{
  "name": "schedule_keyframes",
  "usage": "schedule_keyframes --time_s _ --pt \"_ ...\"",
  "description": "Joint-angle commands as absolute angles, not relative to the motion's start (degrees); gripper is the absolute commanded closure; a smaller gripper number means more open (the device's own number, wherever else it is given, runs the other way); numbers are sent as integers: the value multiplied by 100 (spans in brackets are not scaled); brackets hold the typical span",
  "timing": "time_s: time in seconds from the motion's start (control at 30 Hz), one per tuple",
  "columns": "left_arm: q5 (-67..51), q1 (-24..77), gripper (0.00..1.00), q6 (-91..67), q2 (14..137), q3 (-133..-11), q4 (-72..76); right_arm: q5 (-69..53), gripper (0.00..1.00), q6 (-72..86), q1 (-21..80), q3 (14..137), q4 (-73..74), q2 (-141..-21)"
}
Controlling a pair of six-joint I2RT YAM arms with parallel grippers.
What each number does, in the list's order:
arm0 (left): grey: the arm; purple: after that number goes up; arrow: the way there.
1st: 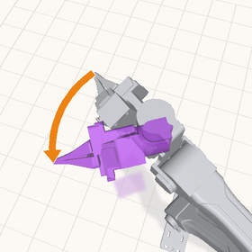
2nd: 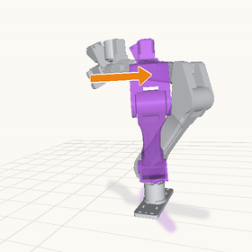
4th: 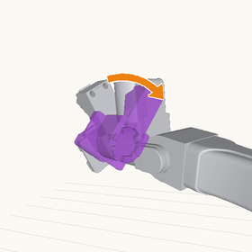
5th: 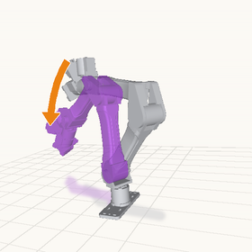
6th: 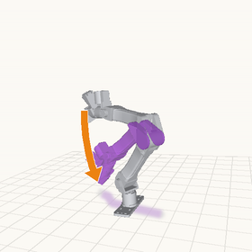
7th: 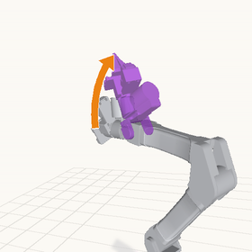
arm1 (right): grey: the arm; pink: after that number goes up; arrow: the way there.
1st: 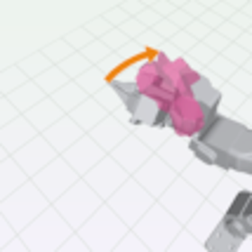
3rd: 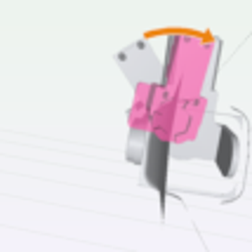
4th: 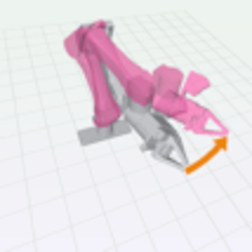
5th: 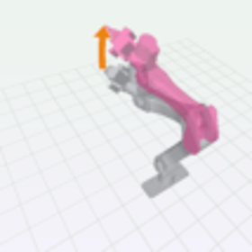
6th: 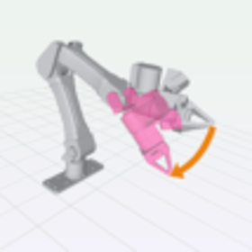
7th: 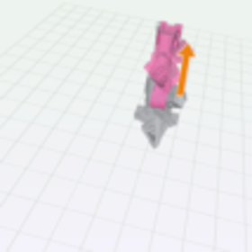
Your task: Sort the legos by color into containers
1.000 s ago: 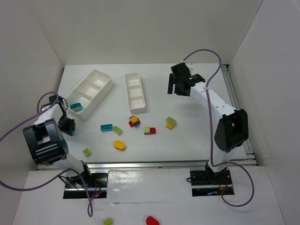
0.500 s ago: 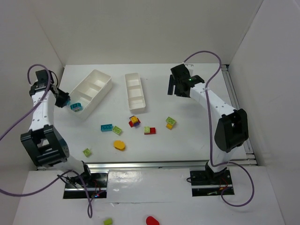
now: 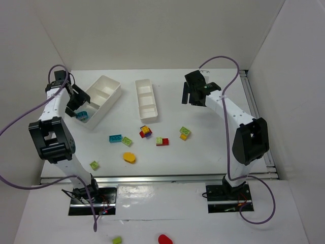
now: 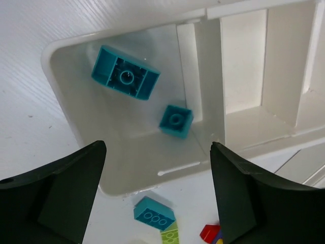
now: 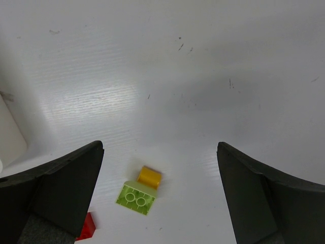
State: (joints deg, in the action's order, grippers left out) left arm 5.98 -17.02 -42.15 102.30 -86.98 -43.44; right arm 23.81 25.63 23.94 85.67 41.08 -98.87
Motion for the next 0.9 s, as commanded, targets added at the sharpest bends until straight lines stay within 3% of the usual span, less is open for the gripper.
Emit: schedule_keyframes --time_s 0.0,0.17,0.3,0.37,0.47,0.6,0.87 --pt "467 -1504 8 -3781 9687 -8851 -4588 2487 0 2514 2364 8517 3832 -9932" --pt "272 -575 14 -3278 8598 -7508 -4780 2426 0 2514 2312 8411 3691 -9993" --pt "483 103 1 -3436 8358 -6725 -4781 2373 0 2514 2312 8464 3691 -10046" --pt "317 158 1 -3725 8358 -6444 -4729 2320 0 2514 2312 8464 3691 -9994" --pt "185 220 5 -4217 8358 -6162 -4728 2320 0 2514 2312 8394 3691 -9923" --pt "298 325 0 -4666 8472 -5977 -4729 2382 0 2514 2312 8279 3691 -9792" --pt "220 650 0 -5877 9096 -5906 -4464 2382 0 2461 2312 8297 3762 -9738"
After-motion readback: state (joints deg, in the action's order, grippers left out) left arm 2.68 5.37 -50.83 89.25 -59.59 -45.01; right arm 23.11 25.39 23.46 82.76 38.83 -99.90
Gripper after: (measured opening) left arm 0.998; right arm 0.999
